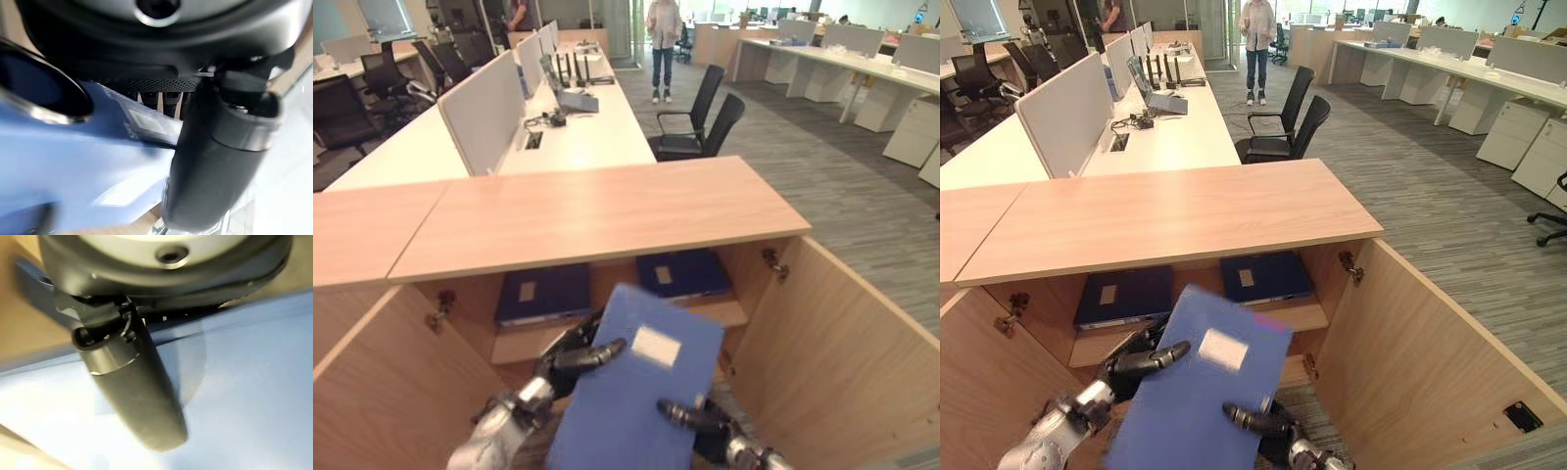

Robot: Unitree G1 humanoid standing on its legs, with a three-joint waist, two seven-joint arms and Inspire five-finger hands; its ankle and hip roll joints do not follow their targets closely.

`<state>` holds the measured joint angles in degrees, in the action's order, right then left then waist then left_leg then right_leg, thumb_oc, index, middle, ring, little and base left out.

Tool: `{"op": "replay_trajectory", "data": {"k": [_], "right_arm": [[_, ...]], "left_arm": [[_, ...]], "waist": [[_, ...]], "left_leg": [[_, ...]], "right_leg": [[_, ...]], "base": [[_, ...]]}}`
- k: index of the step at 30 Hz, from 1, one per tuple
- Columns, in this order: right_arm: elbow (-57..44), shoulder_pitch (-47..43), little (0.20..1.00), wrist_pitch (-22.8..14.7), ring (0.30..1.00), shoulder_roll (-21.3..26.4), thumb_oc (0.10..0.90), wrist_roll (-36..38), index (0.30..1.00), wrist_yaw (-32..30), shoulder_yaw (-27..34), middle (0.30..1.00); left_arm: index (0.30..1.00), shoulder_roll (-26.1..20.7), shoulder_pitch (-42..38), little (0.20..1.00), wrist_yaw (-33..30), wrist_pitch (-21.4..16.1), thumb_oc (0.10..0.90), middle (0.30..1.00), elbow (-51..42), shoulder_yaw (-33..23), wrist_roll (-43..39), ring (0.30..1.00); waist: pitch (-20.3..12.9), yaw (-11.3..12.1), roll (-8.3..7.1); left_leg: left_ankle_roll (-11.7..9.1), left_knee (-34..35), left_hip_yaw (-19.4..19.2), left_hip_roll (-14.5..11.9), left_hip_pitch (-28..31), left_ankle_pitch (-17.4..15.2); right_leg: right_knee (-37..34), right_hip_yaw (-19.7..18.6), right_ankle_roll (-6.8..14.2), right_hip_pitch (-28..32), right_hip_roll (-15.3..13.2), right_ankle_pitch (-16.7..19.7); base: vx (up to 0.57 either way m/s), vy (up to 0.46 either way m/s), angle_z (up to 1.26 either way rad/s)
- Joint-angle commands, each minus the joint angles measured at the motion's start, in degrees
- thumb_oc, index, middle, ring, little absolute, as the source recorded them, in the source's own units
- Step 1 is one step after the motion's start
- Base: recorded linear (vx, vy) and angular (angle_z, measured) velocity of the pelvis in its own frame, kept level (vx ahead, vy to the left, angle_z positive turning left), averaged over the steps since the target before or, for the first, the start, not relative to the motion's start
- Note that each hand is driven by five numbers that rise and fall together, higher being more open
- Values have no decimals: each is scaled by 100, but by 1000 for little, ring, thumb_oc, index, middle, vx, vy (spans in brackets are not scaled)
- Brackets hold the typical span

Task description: Put the empty folder in the office cabinet

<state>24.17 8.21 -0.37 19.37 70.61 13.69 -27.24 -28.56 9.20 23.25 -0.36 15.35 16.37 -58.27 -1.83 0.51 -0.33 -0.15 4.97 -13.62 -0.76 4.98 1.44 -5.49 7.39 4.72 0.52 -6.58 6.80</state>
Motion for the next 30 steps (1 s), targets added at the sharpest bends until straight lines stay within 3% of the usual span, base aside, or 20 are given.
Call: {"op": "replay_trajectory", "data": {"k": [1,4,6,15,26,30], "right_arm": [[-1548,-1420,300,-1046,300,-1450,400,1072,300,431,880,300],[-1536,-1417,300,-1239,300,-1523,400,1098,300,288,1193,300],[-1565,-1407,300,-1410,300,-1661,400,1289,300,165,1685,300],[-1375,-1568,300,-1780,300,-1677,400,1436,300,-106,2290,300],[-844,-1344,300,-1510,300,-1472,400,1558,300,-115,2393,300],[-890,-1221,300,-1454,300,-1477,400,1549,300,-113,2409,300]], "left_arm": [[900,328,-49,900,356,178,800,900,229,896,502,900],[900,387,97,900,331,234,800,900,942,766,958,900],[900,645,182,900,247,134,800,900,1991,507,1580,900],[900,1095,-32,900,-526,-236,800,900,3950,-346,2664,900],[900,1333,-109,900,-774,-293,800,900,4530,-500,3085,900],[900,1358,-23,900,-734,-278,800,900,4666,-499,3213,900]], "waist": [[-27,-84,-49],[2,-95,-1],[70,-124,61],[329,-153,145],[602,-185,158],[538,-214,207]], "left_leg": [[-41,3,437,138,177,-617],[-54,3,452,120,168,-596],[-90,3,498,85,118,-557],[-242,3,656,-99,-98,-370],[-409,-775,598,-293,-334,-471],[-427,-619,566,-307,-203,-437]], "right_leg": [[49,59,101,219,220,-506],[64,59,76,209,235,-526],[92,94,46,158,268,-572],[385,214,-140,-165,412,-800],[777,365,-359,-208,408,-1125],[716,401,-352,-105,425,-1147]], "base": [[26,-23,3],[8,-13,0],[19,-63,4],[-1,-73,10],[18,-66,10],[57,-33,0]]}}
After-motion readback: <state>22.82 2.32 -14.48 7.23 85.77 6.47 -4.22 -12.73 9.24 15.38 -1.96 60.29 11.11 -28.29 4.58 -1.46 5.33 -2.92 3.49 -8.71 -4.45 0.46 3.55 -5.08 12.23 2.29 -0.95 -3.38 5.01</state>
